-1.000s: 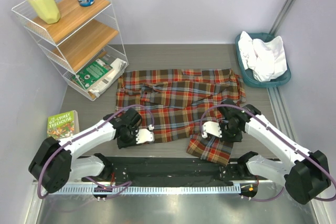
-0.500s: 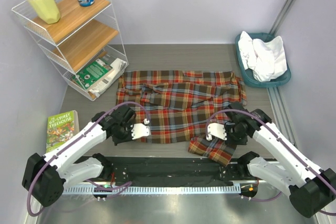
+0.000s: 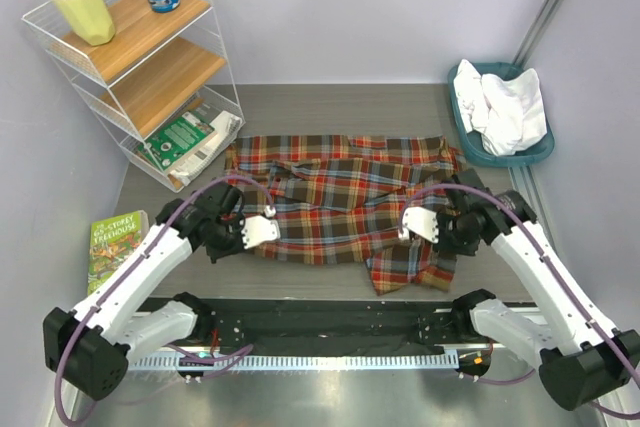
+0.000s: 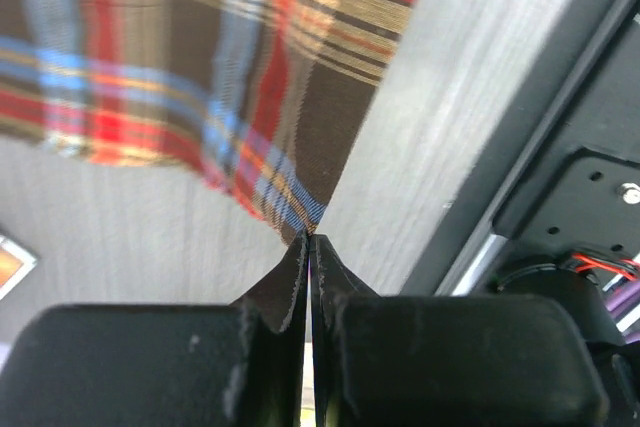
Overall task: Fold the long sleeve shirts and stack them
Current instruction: Fold the shirt
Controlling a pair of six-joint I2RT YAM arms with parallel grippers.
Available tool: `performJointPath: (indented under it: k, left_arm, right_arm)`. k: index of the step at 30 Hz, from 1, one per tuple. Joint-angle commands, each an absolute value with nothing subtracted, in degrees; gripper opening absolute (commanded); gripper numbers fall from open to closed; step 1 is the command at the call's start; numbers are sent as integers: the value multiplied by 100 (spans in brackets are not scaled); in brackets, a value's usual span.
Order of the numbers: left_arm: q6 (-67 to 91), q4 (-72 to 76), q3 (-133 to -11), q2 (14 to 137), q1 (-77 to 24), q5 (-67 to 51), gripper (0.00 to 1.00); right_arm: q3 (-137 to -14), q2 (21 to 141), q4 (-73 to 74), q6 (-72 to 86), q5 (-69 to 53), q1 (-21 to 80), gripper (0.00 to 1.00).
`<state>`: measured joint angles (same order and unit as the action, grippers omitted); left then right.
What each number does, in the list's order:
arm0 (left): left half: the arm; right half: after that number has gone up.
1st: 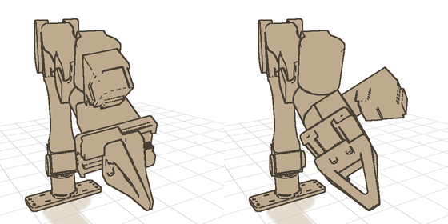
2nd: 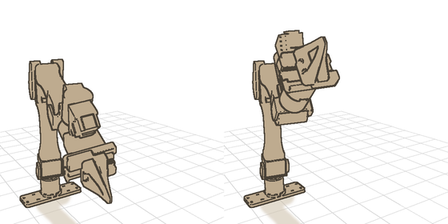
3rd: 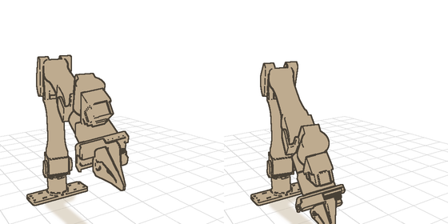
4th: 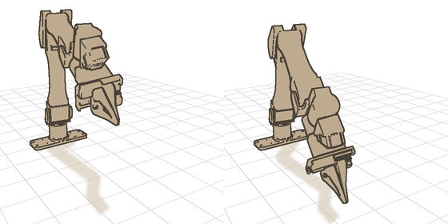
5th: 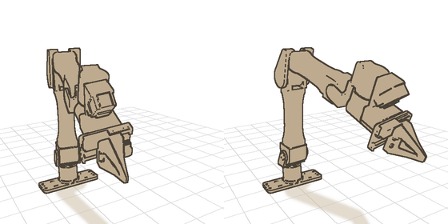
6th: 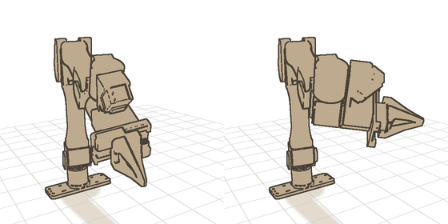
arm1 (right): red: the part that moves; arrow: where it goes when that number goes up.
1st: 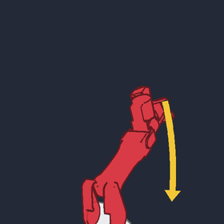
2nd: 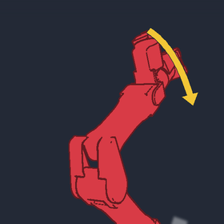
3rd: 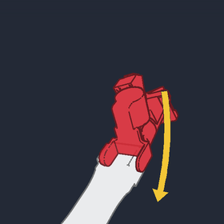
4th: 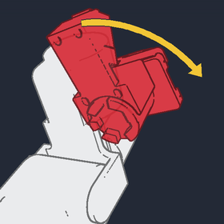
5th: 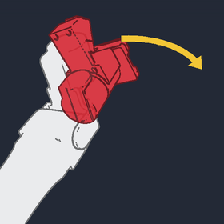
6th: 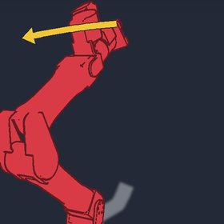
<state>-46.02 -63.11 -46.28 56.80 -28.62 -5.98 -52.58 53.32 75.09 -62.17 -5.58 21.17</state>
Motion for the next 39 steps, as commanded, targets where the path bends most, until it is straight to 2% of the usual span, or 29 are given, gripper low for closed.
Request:
performJointPath:
  k: [1,5,13,24,39]
  left_arm:
    - [-4764,-6180,-5246,6011,-2444,-782,0]
    - [-4808,-5696,-5826,6686,-2163,-747,0]
    - [-4948,-4984,-6854,7935,-1758,-458,0]
    - [-5107,-4386,-7330,8982,-1380,-387,0]
    - [-5019,-4069,-7479,9492,-1345,-457,0]
  right_arm:
    - [-5905,5851,7383,-6618,-694,1514,1]
    - [-6581,6529,7199,-6934,-940,1020,1]
    - [-7681,7953,6786,-6996,-1064,774,1]
    - [-8920,9745,6337,-6952,-932,607,1]
    - [-9018,10292,6188,-6855,-923,501,1]
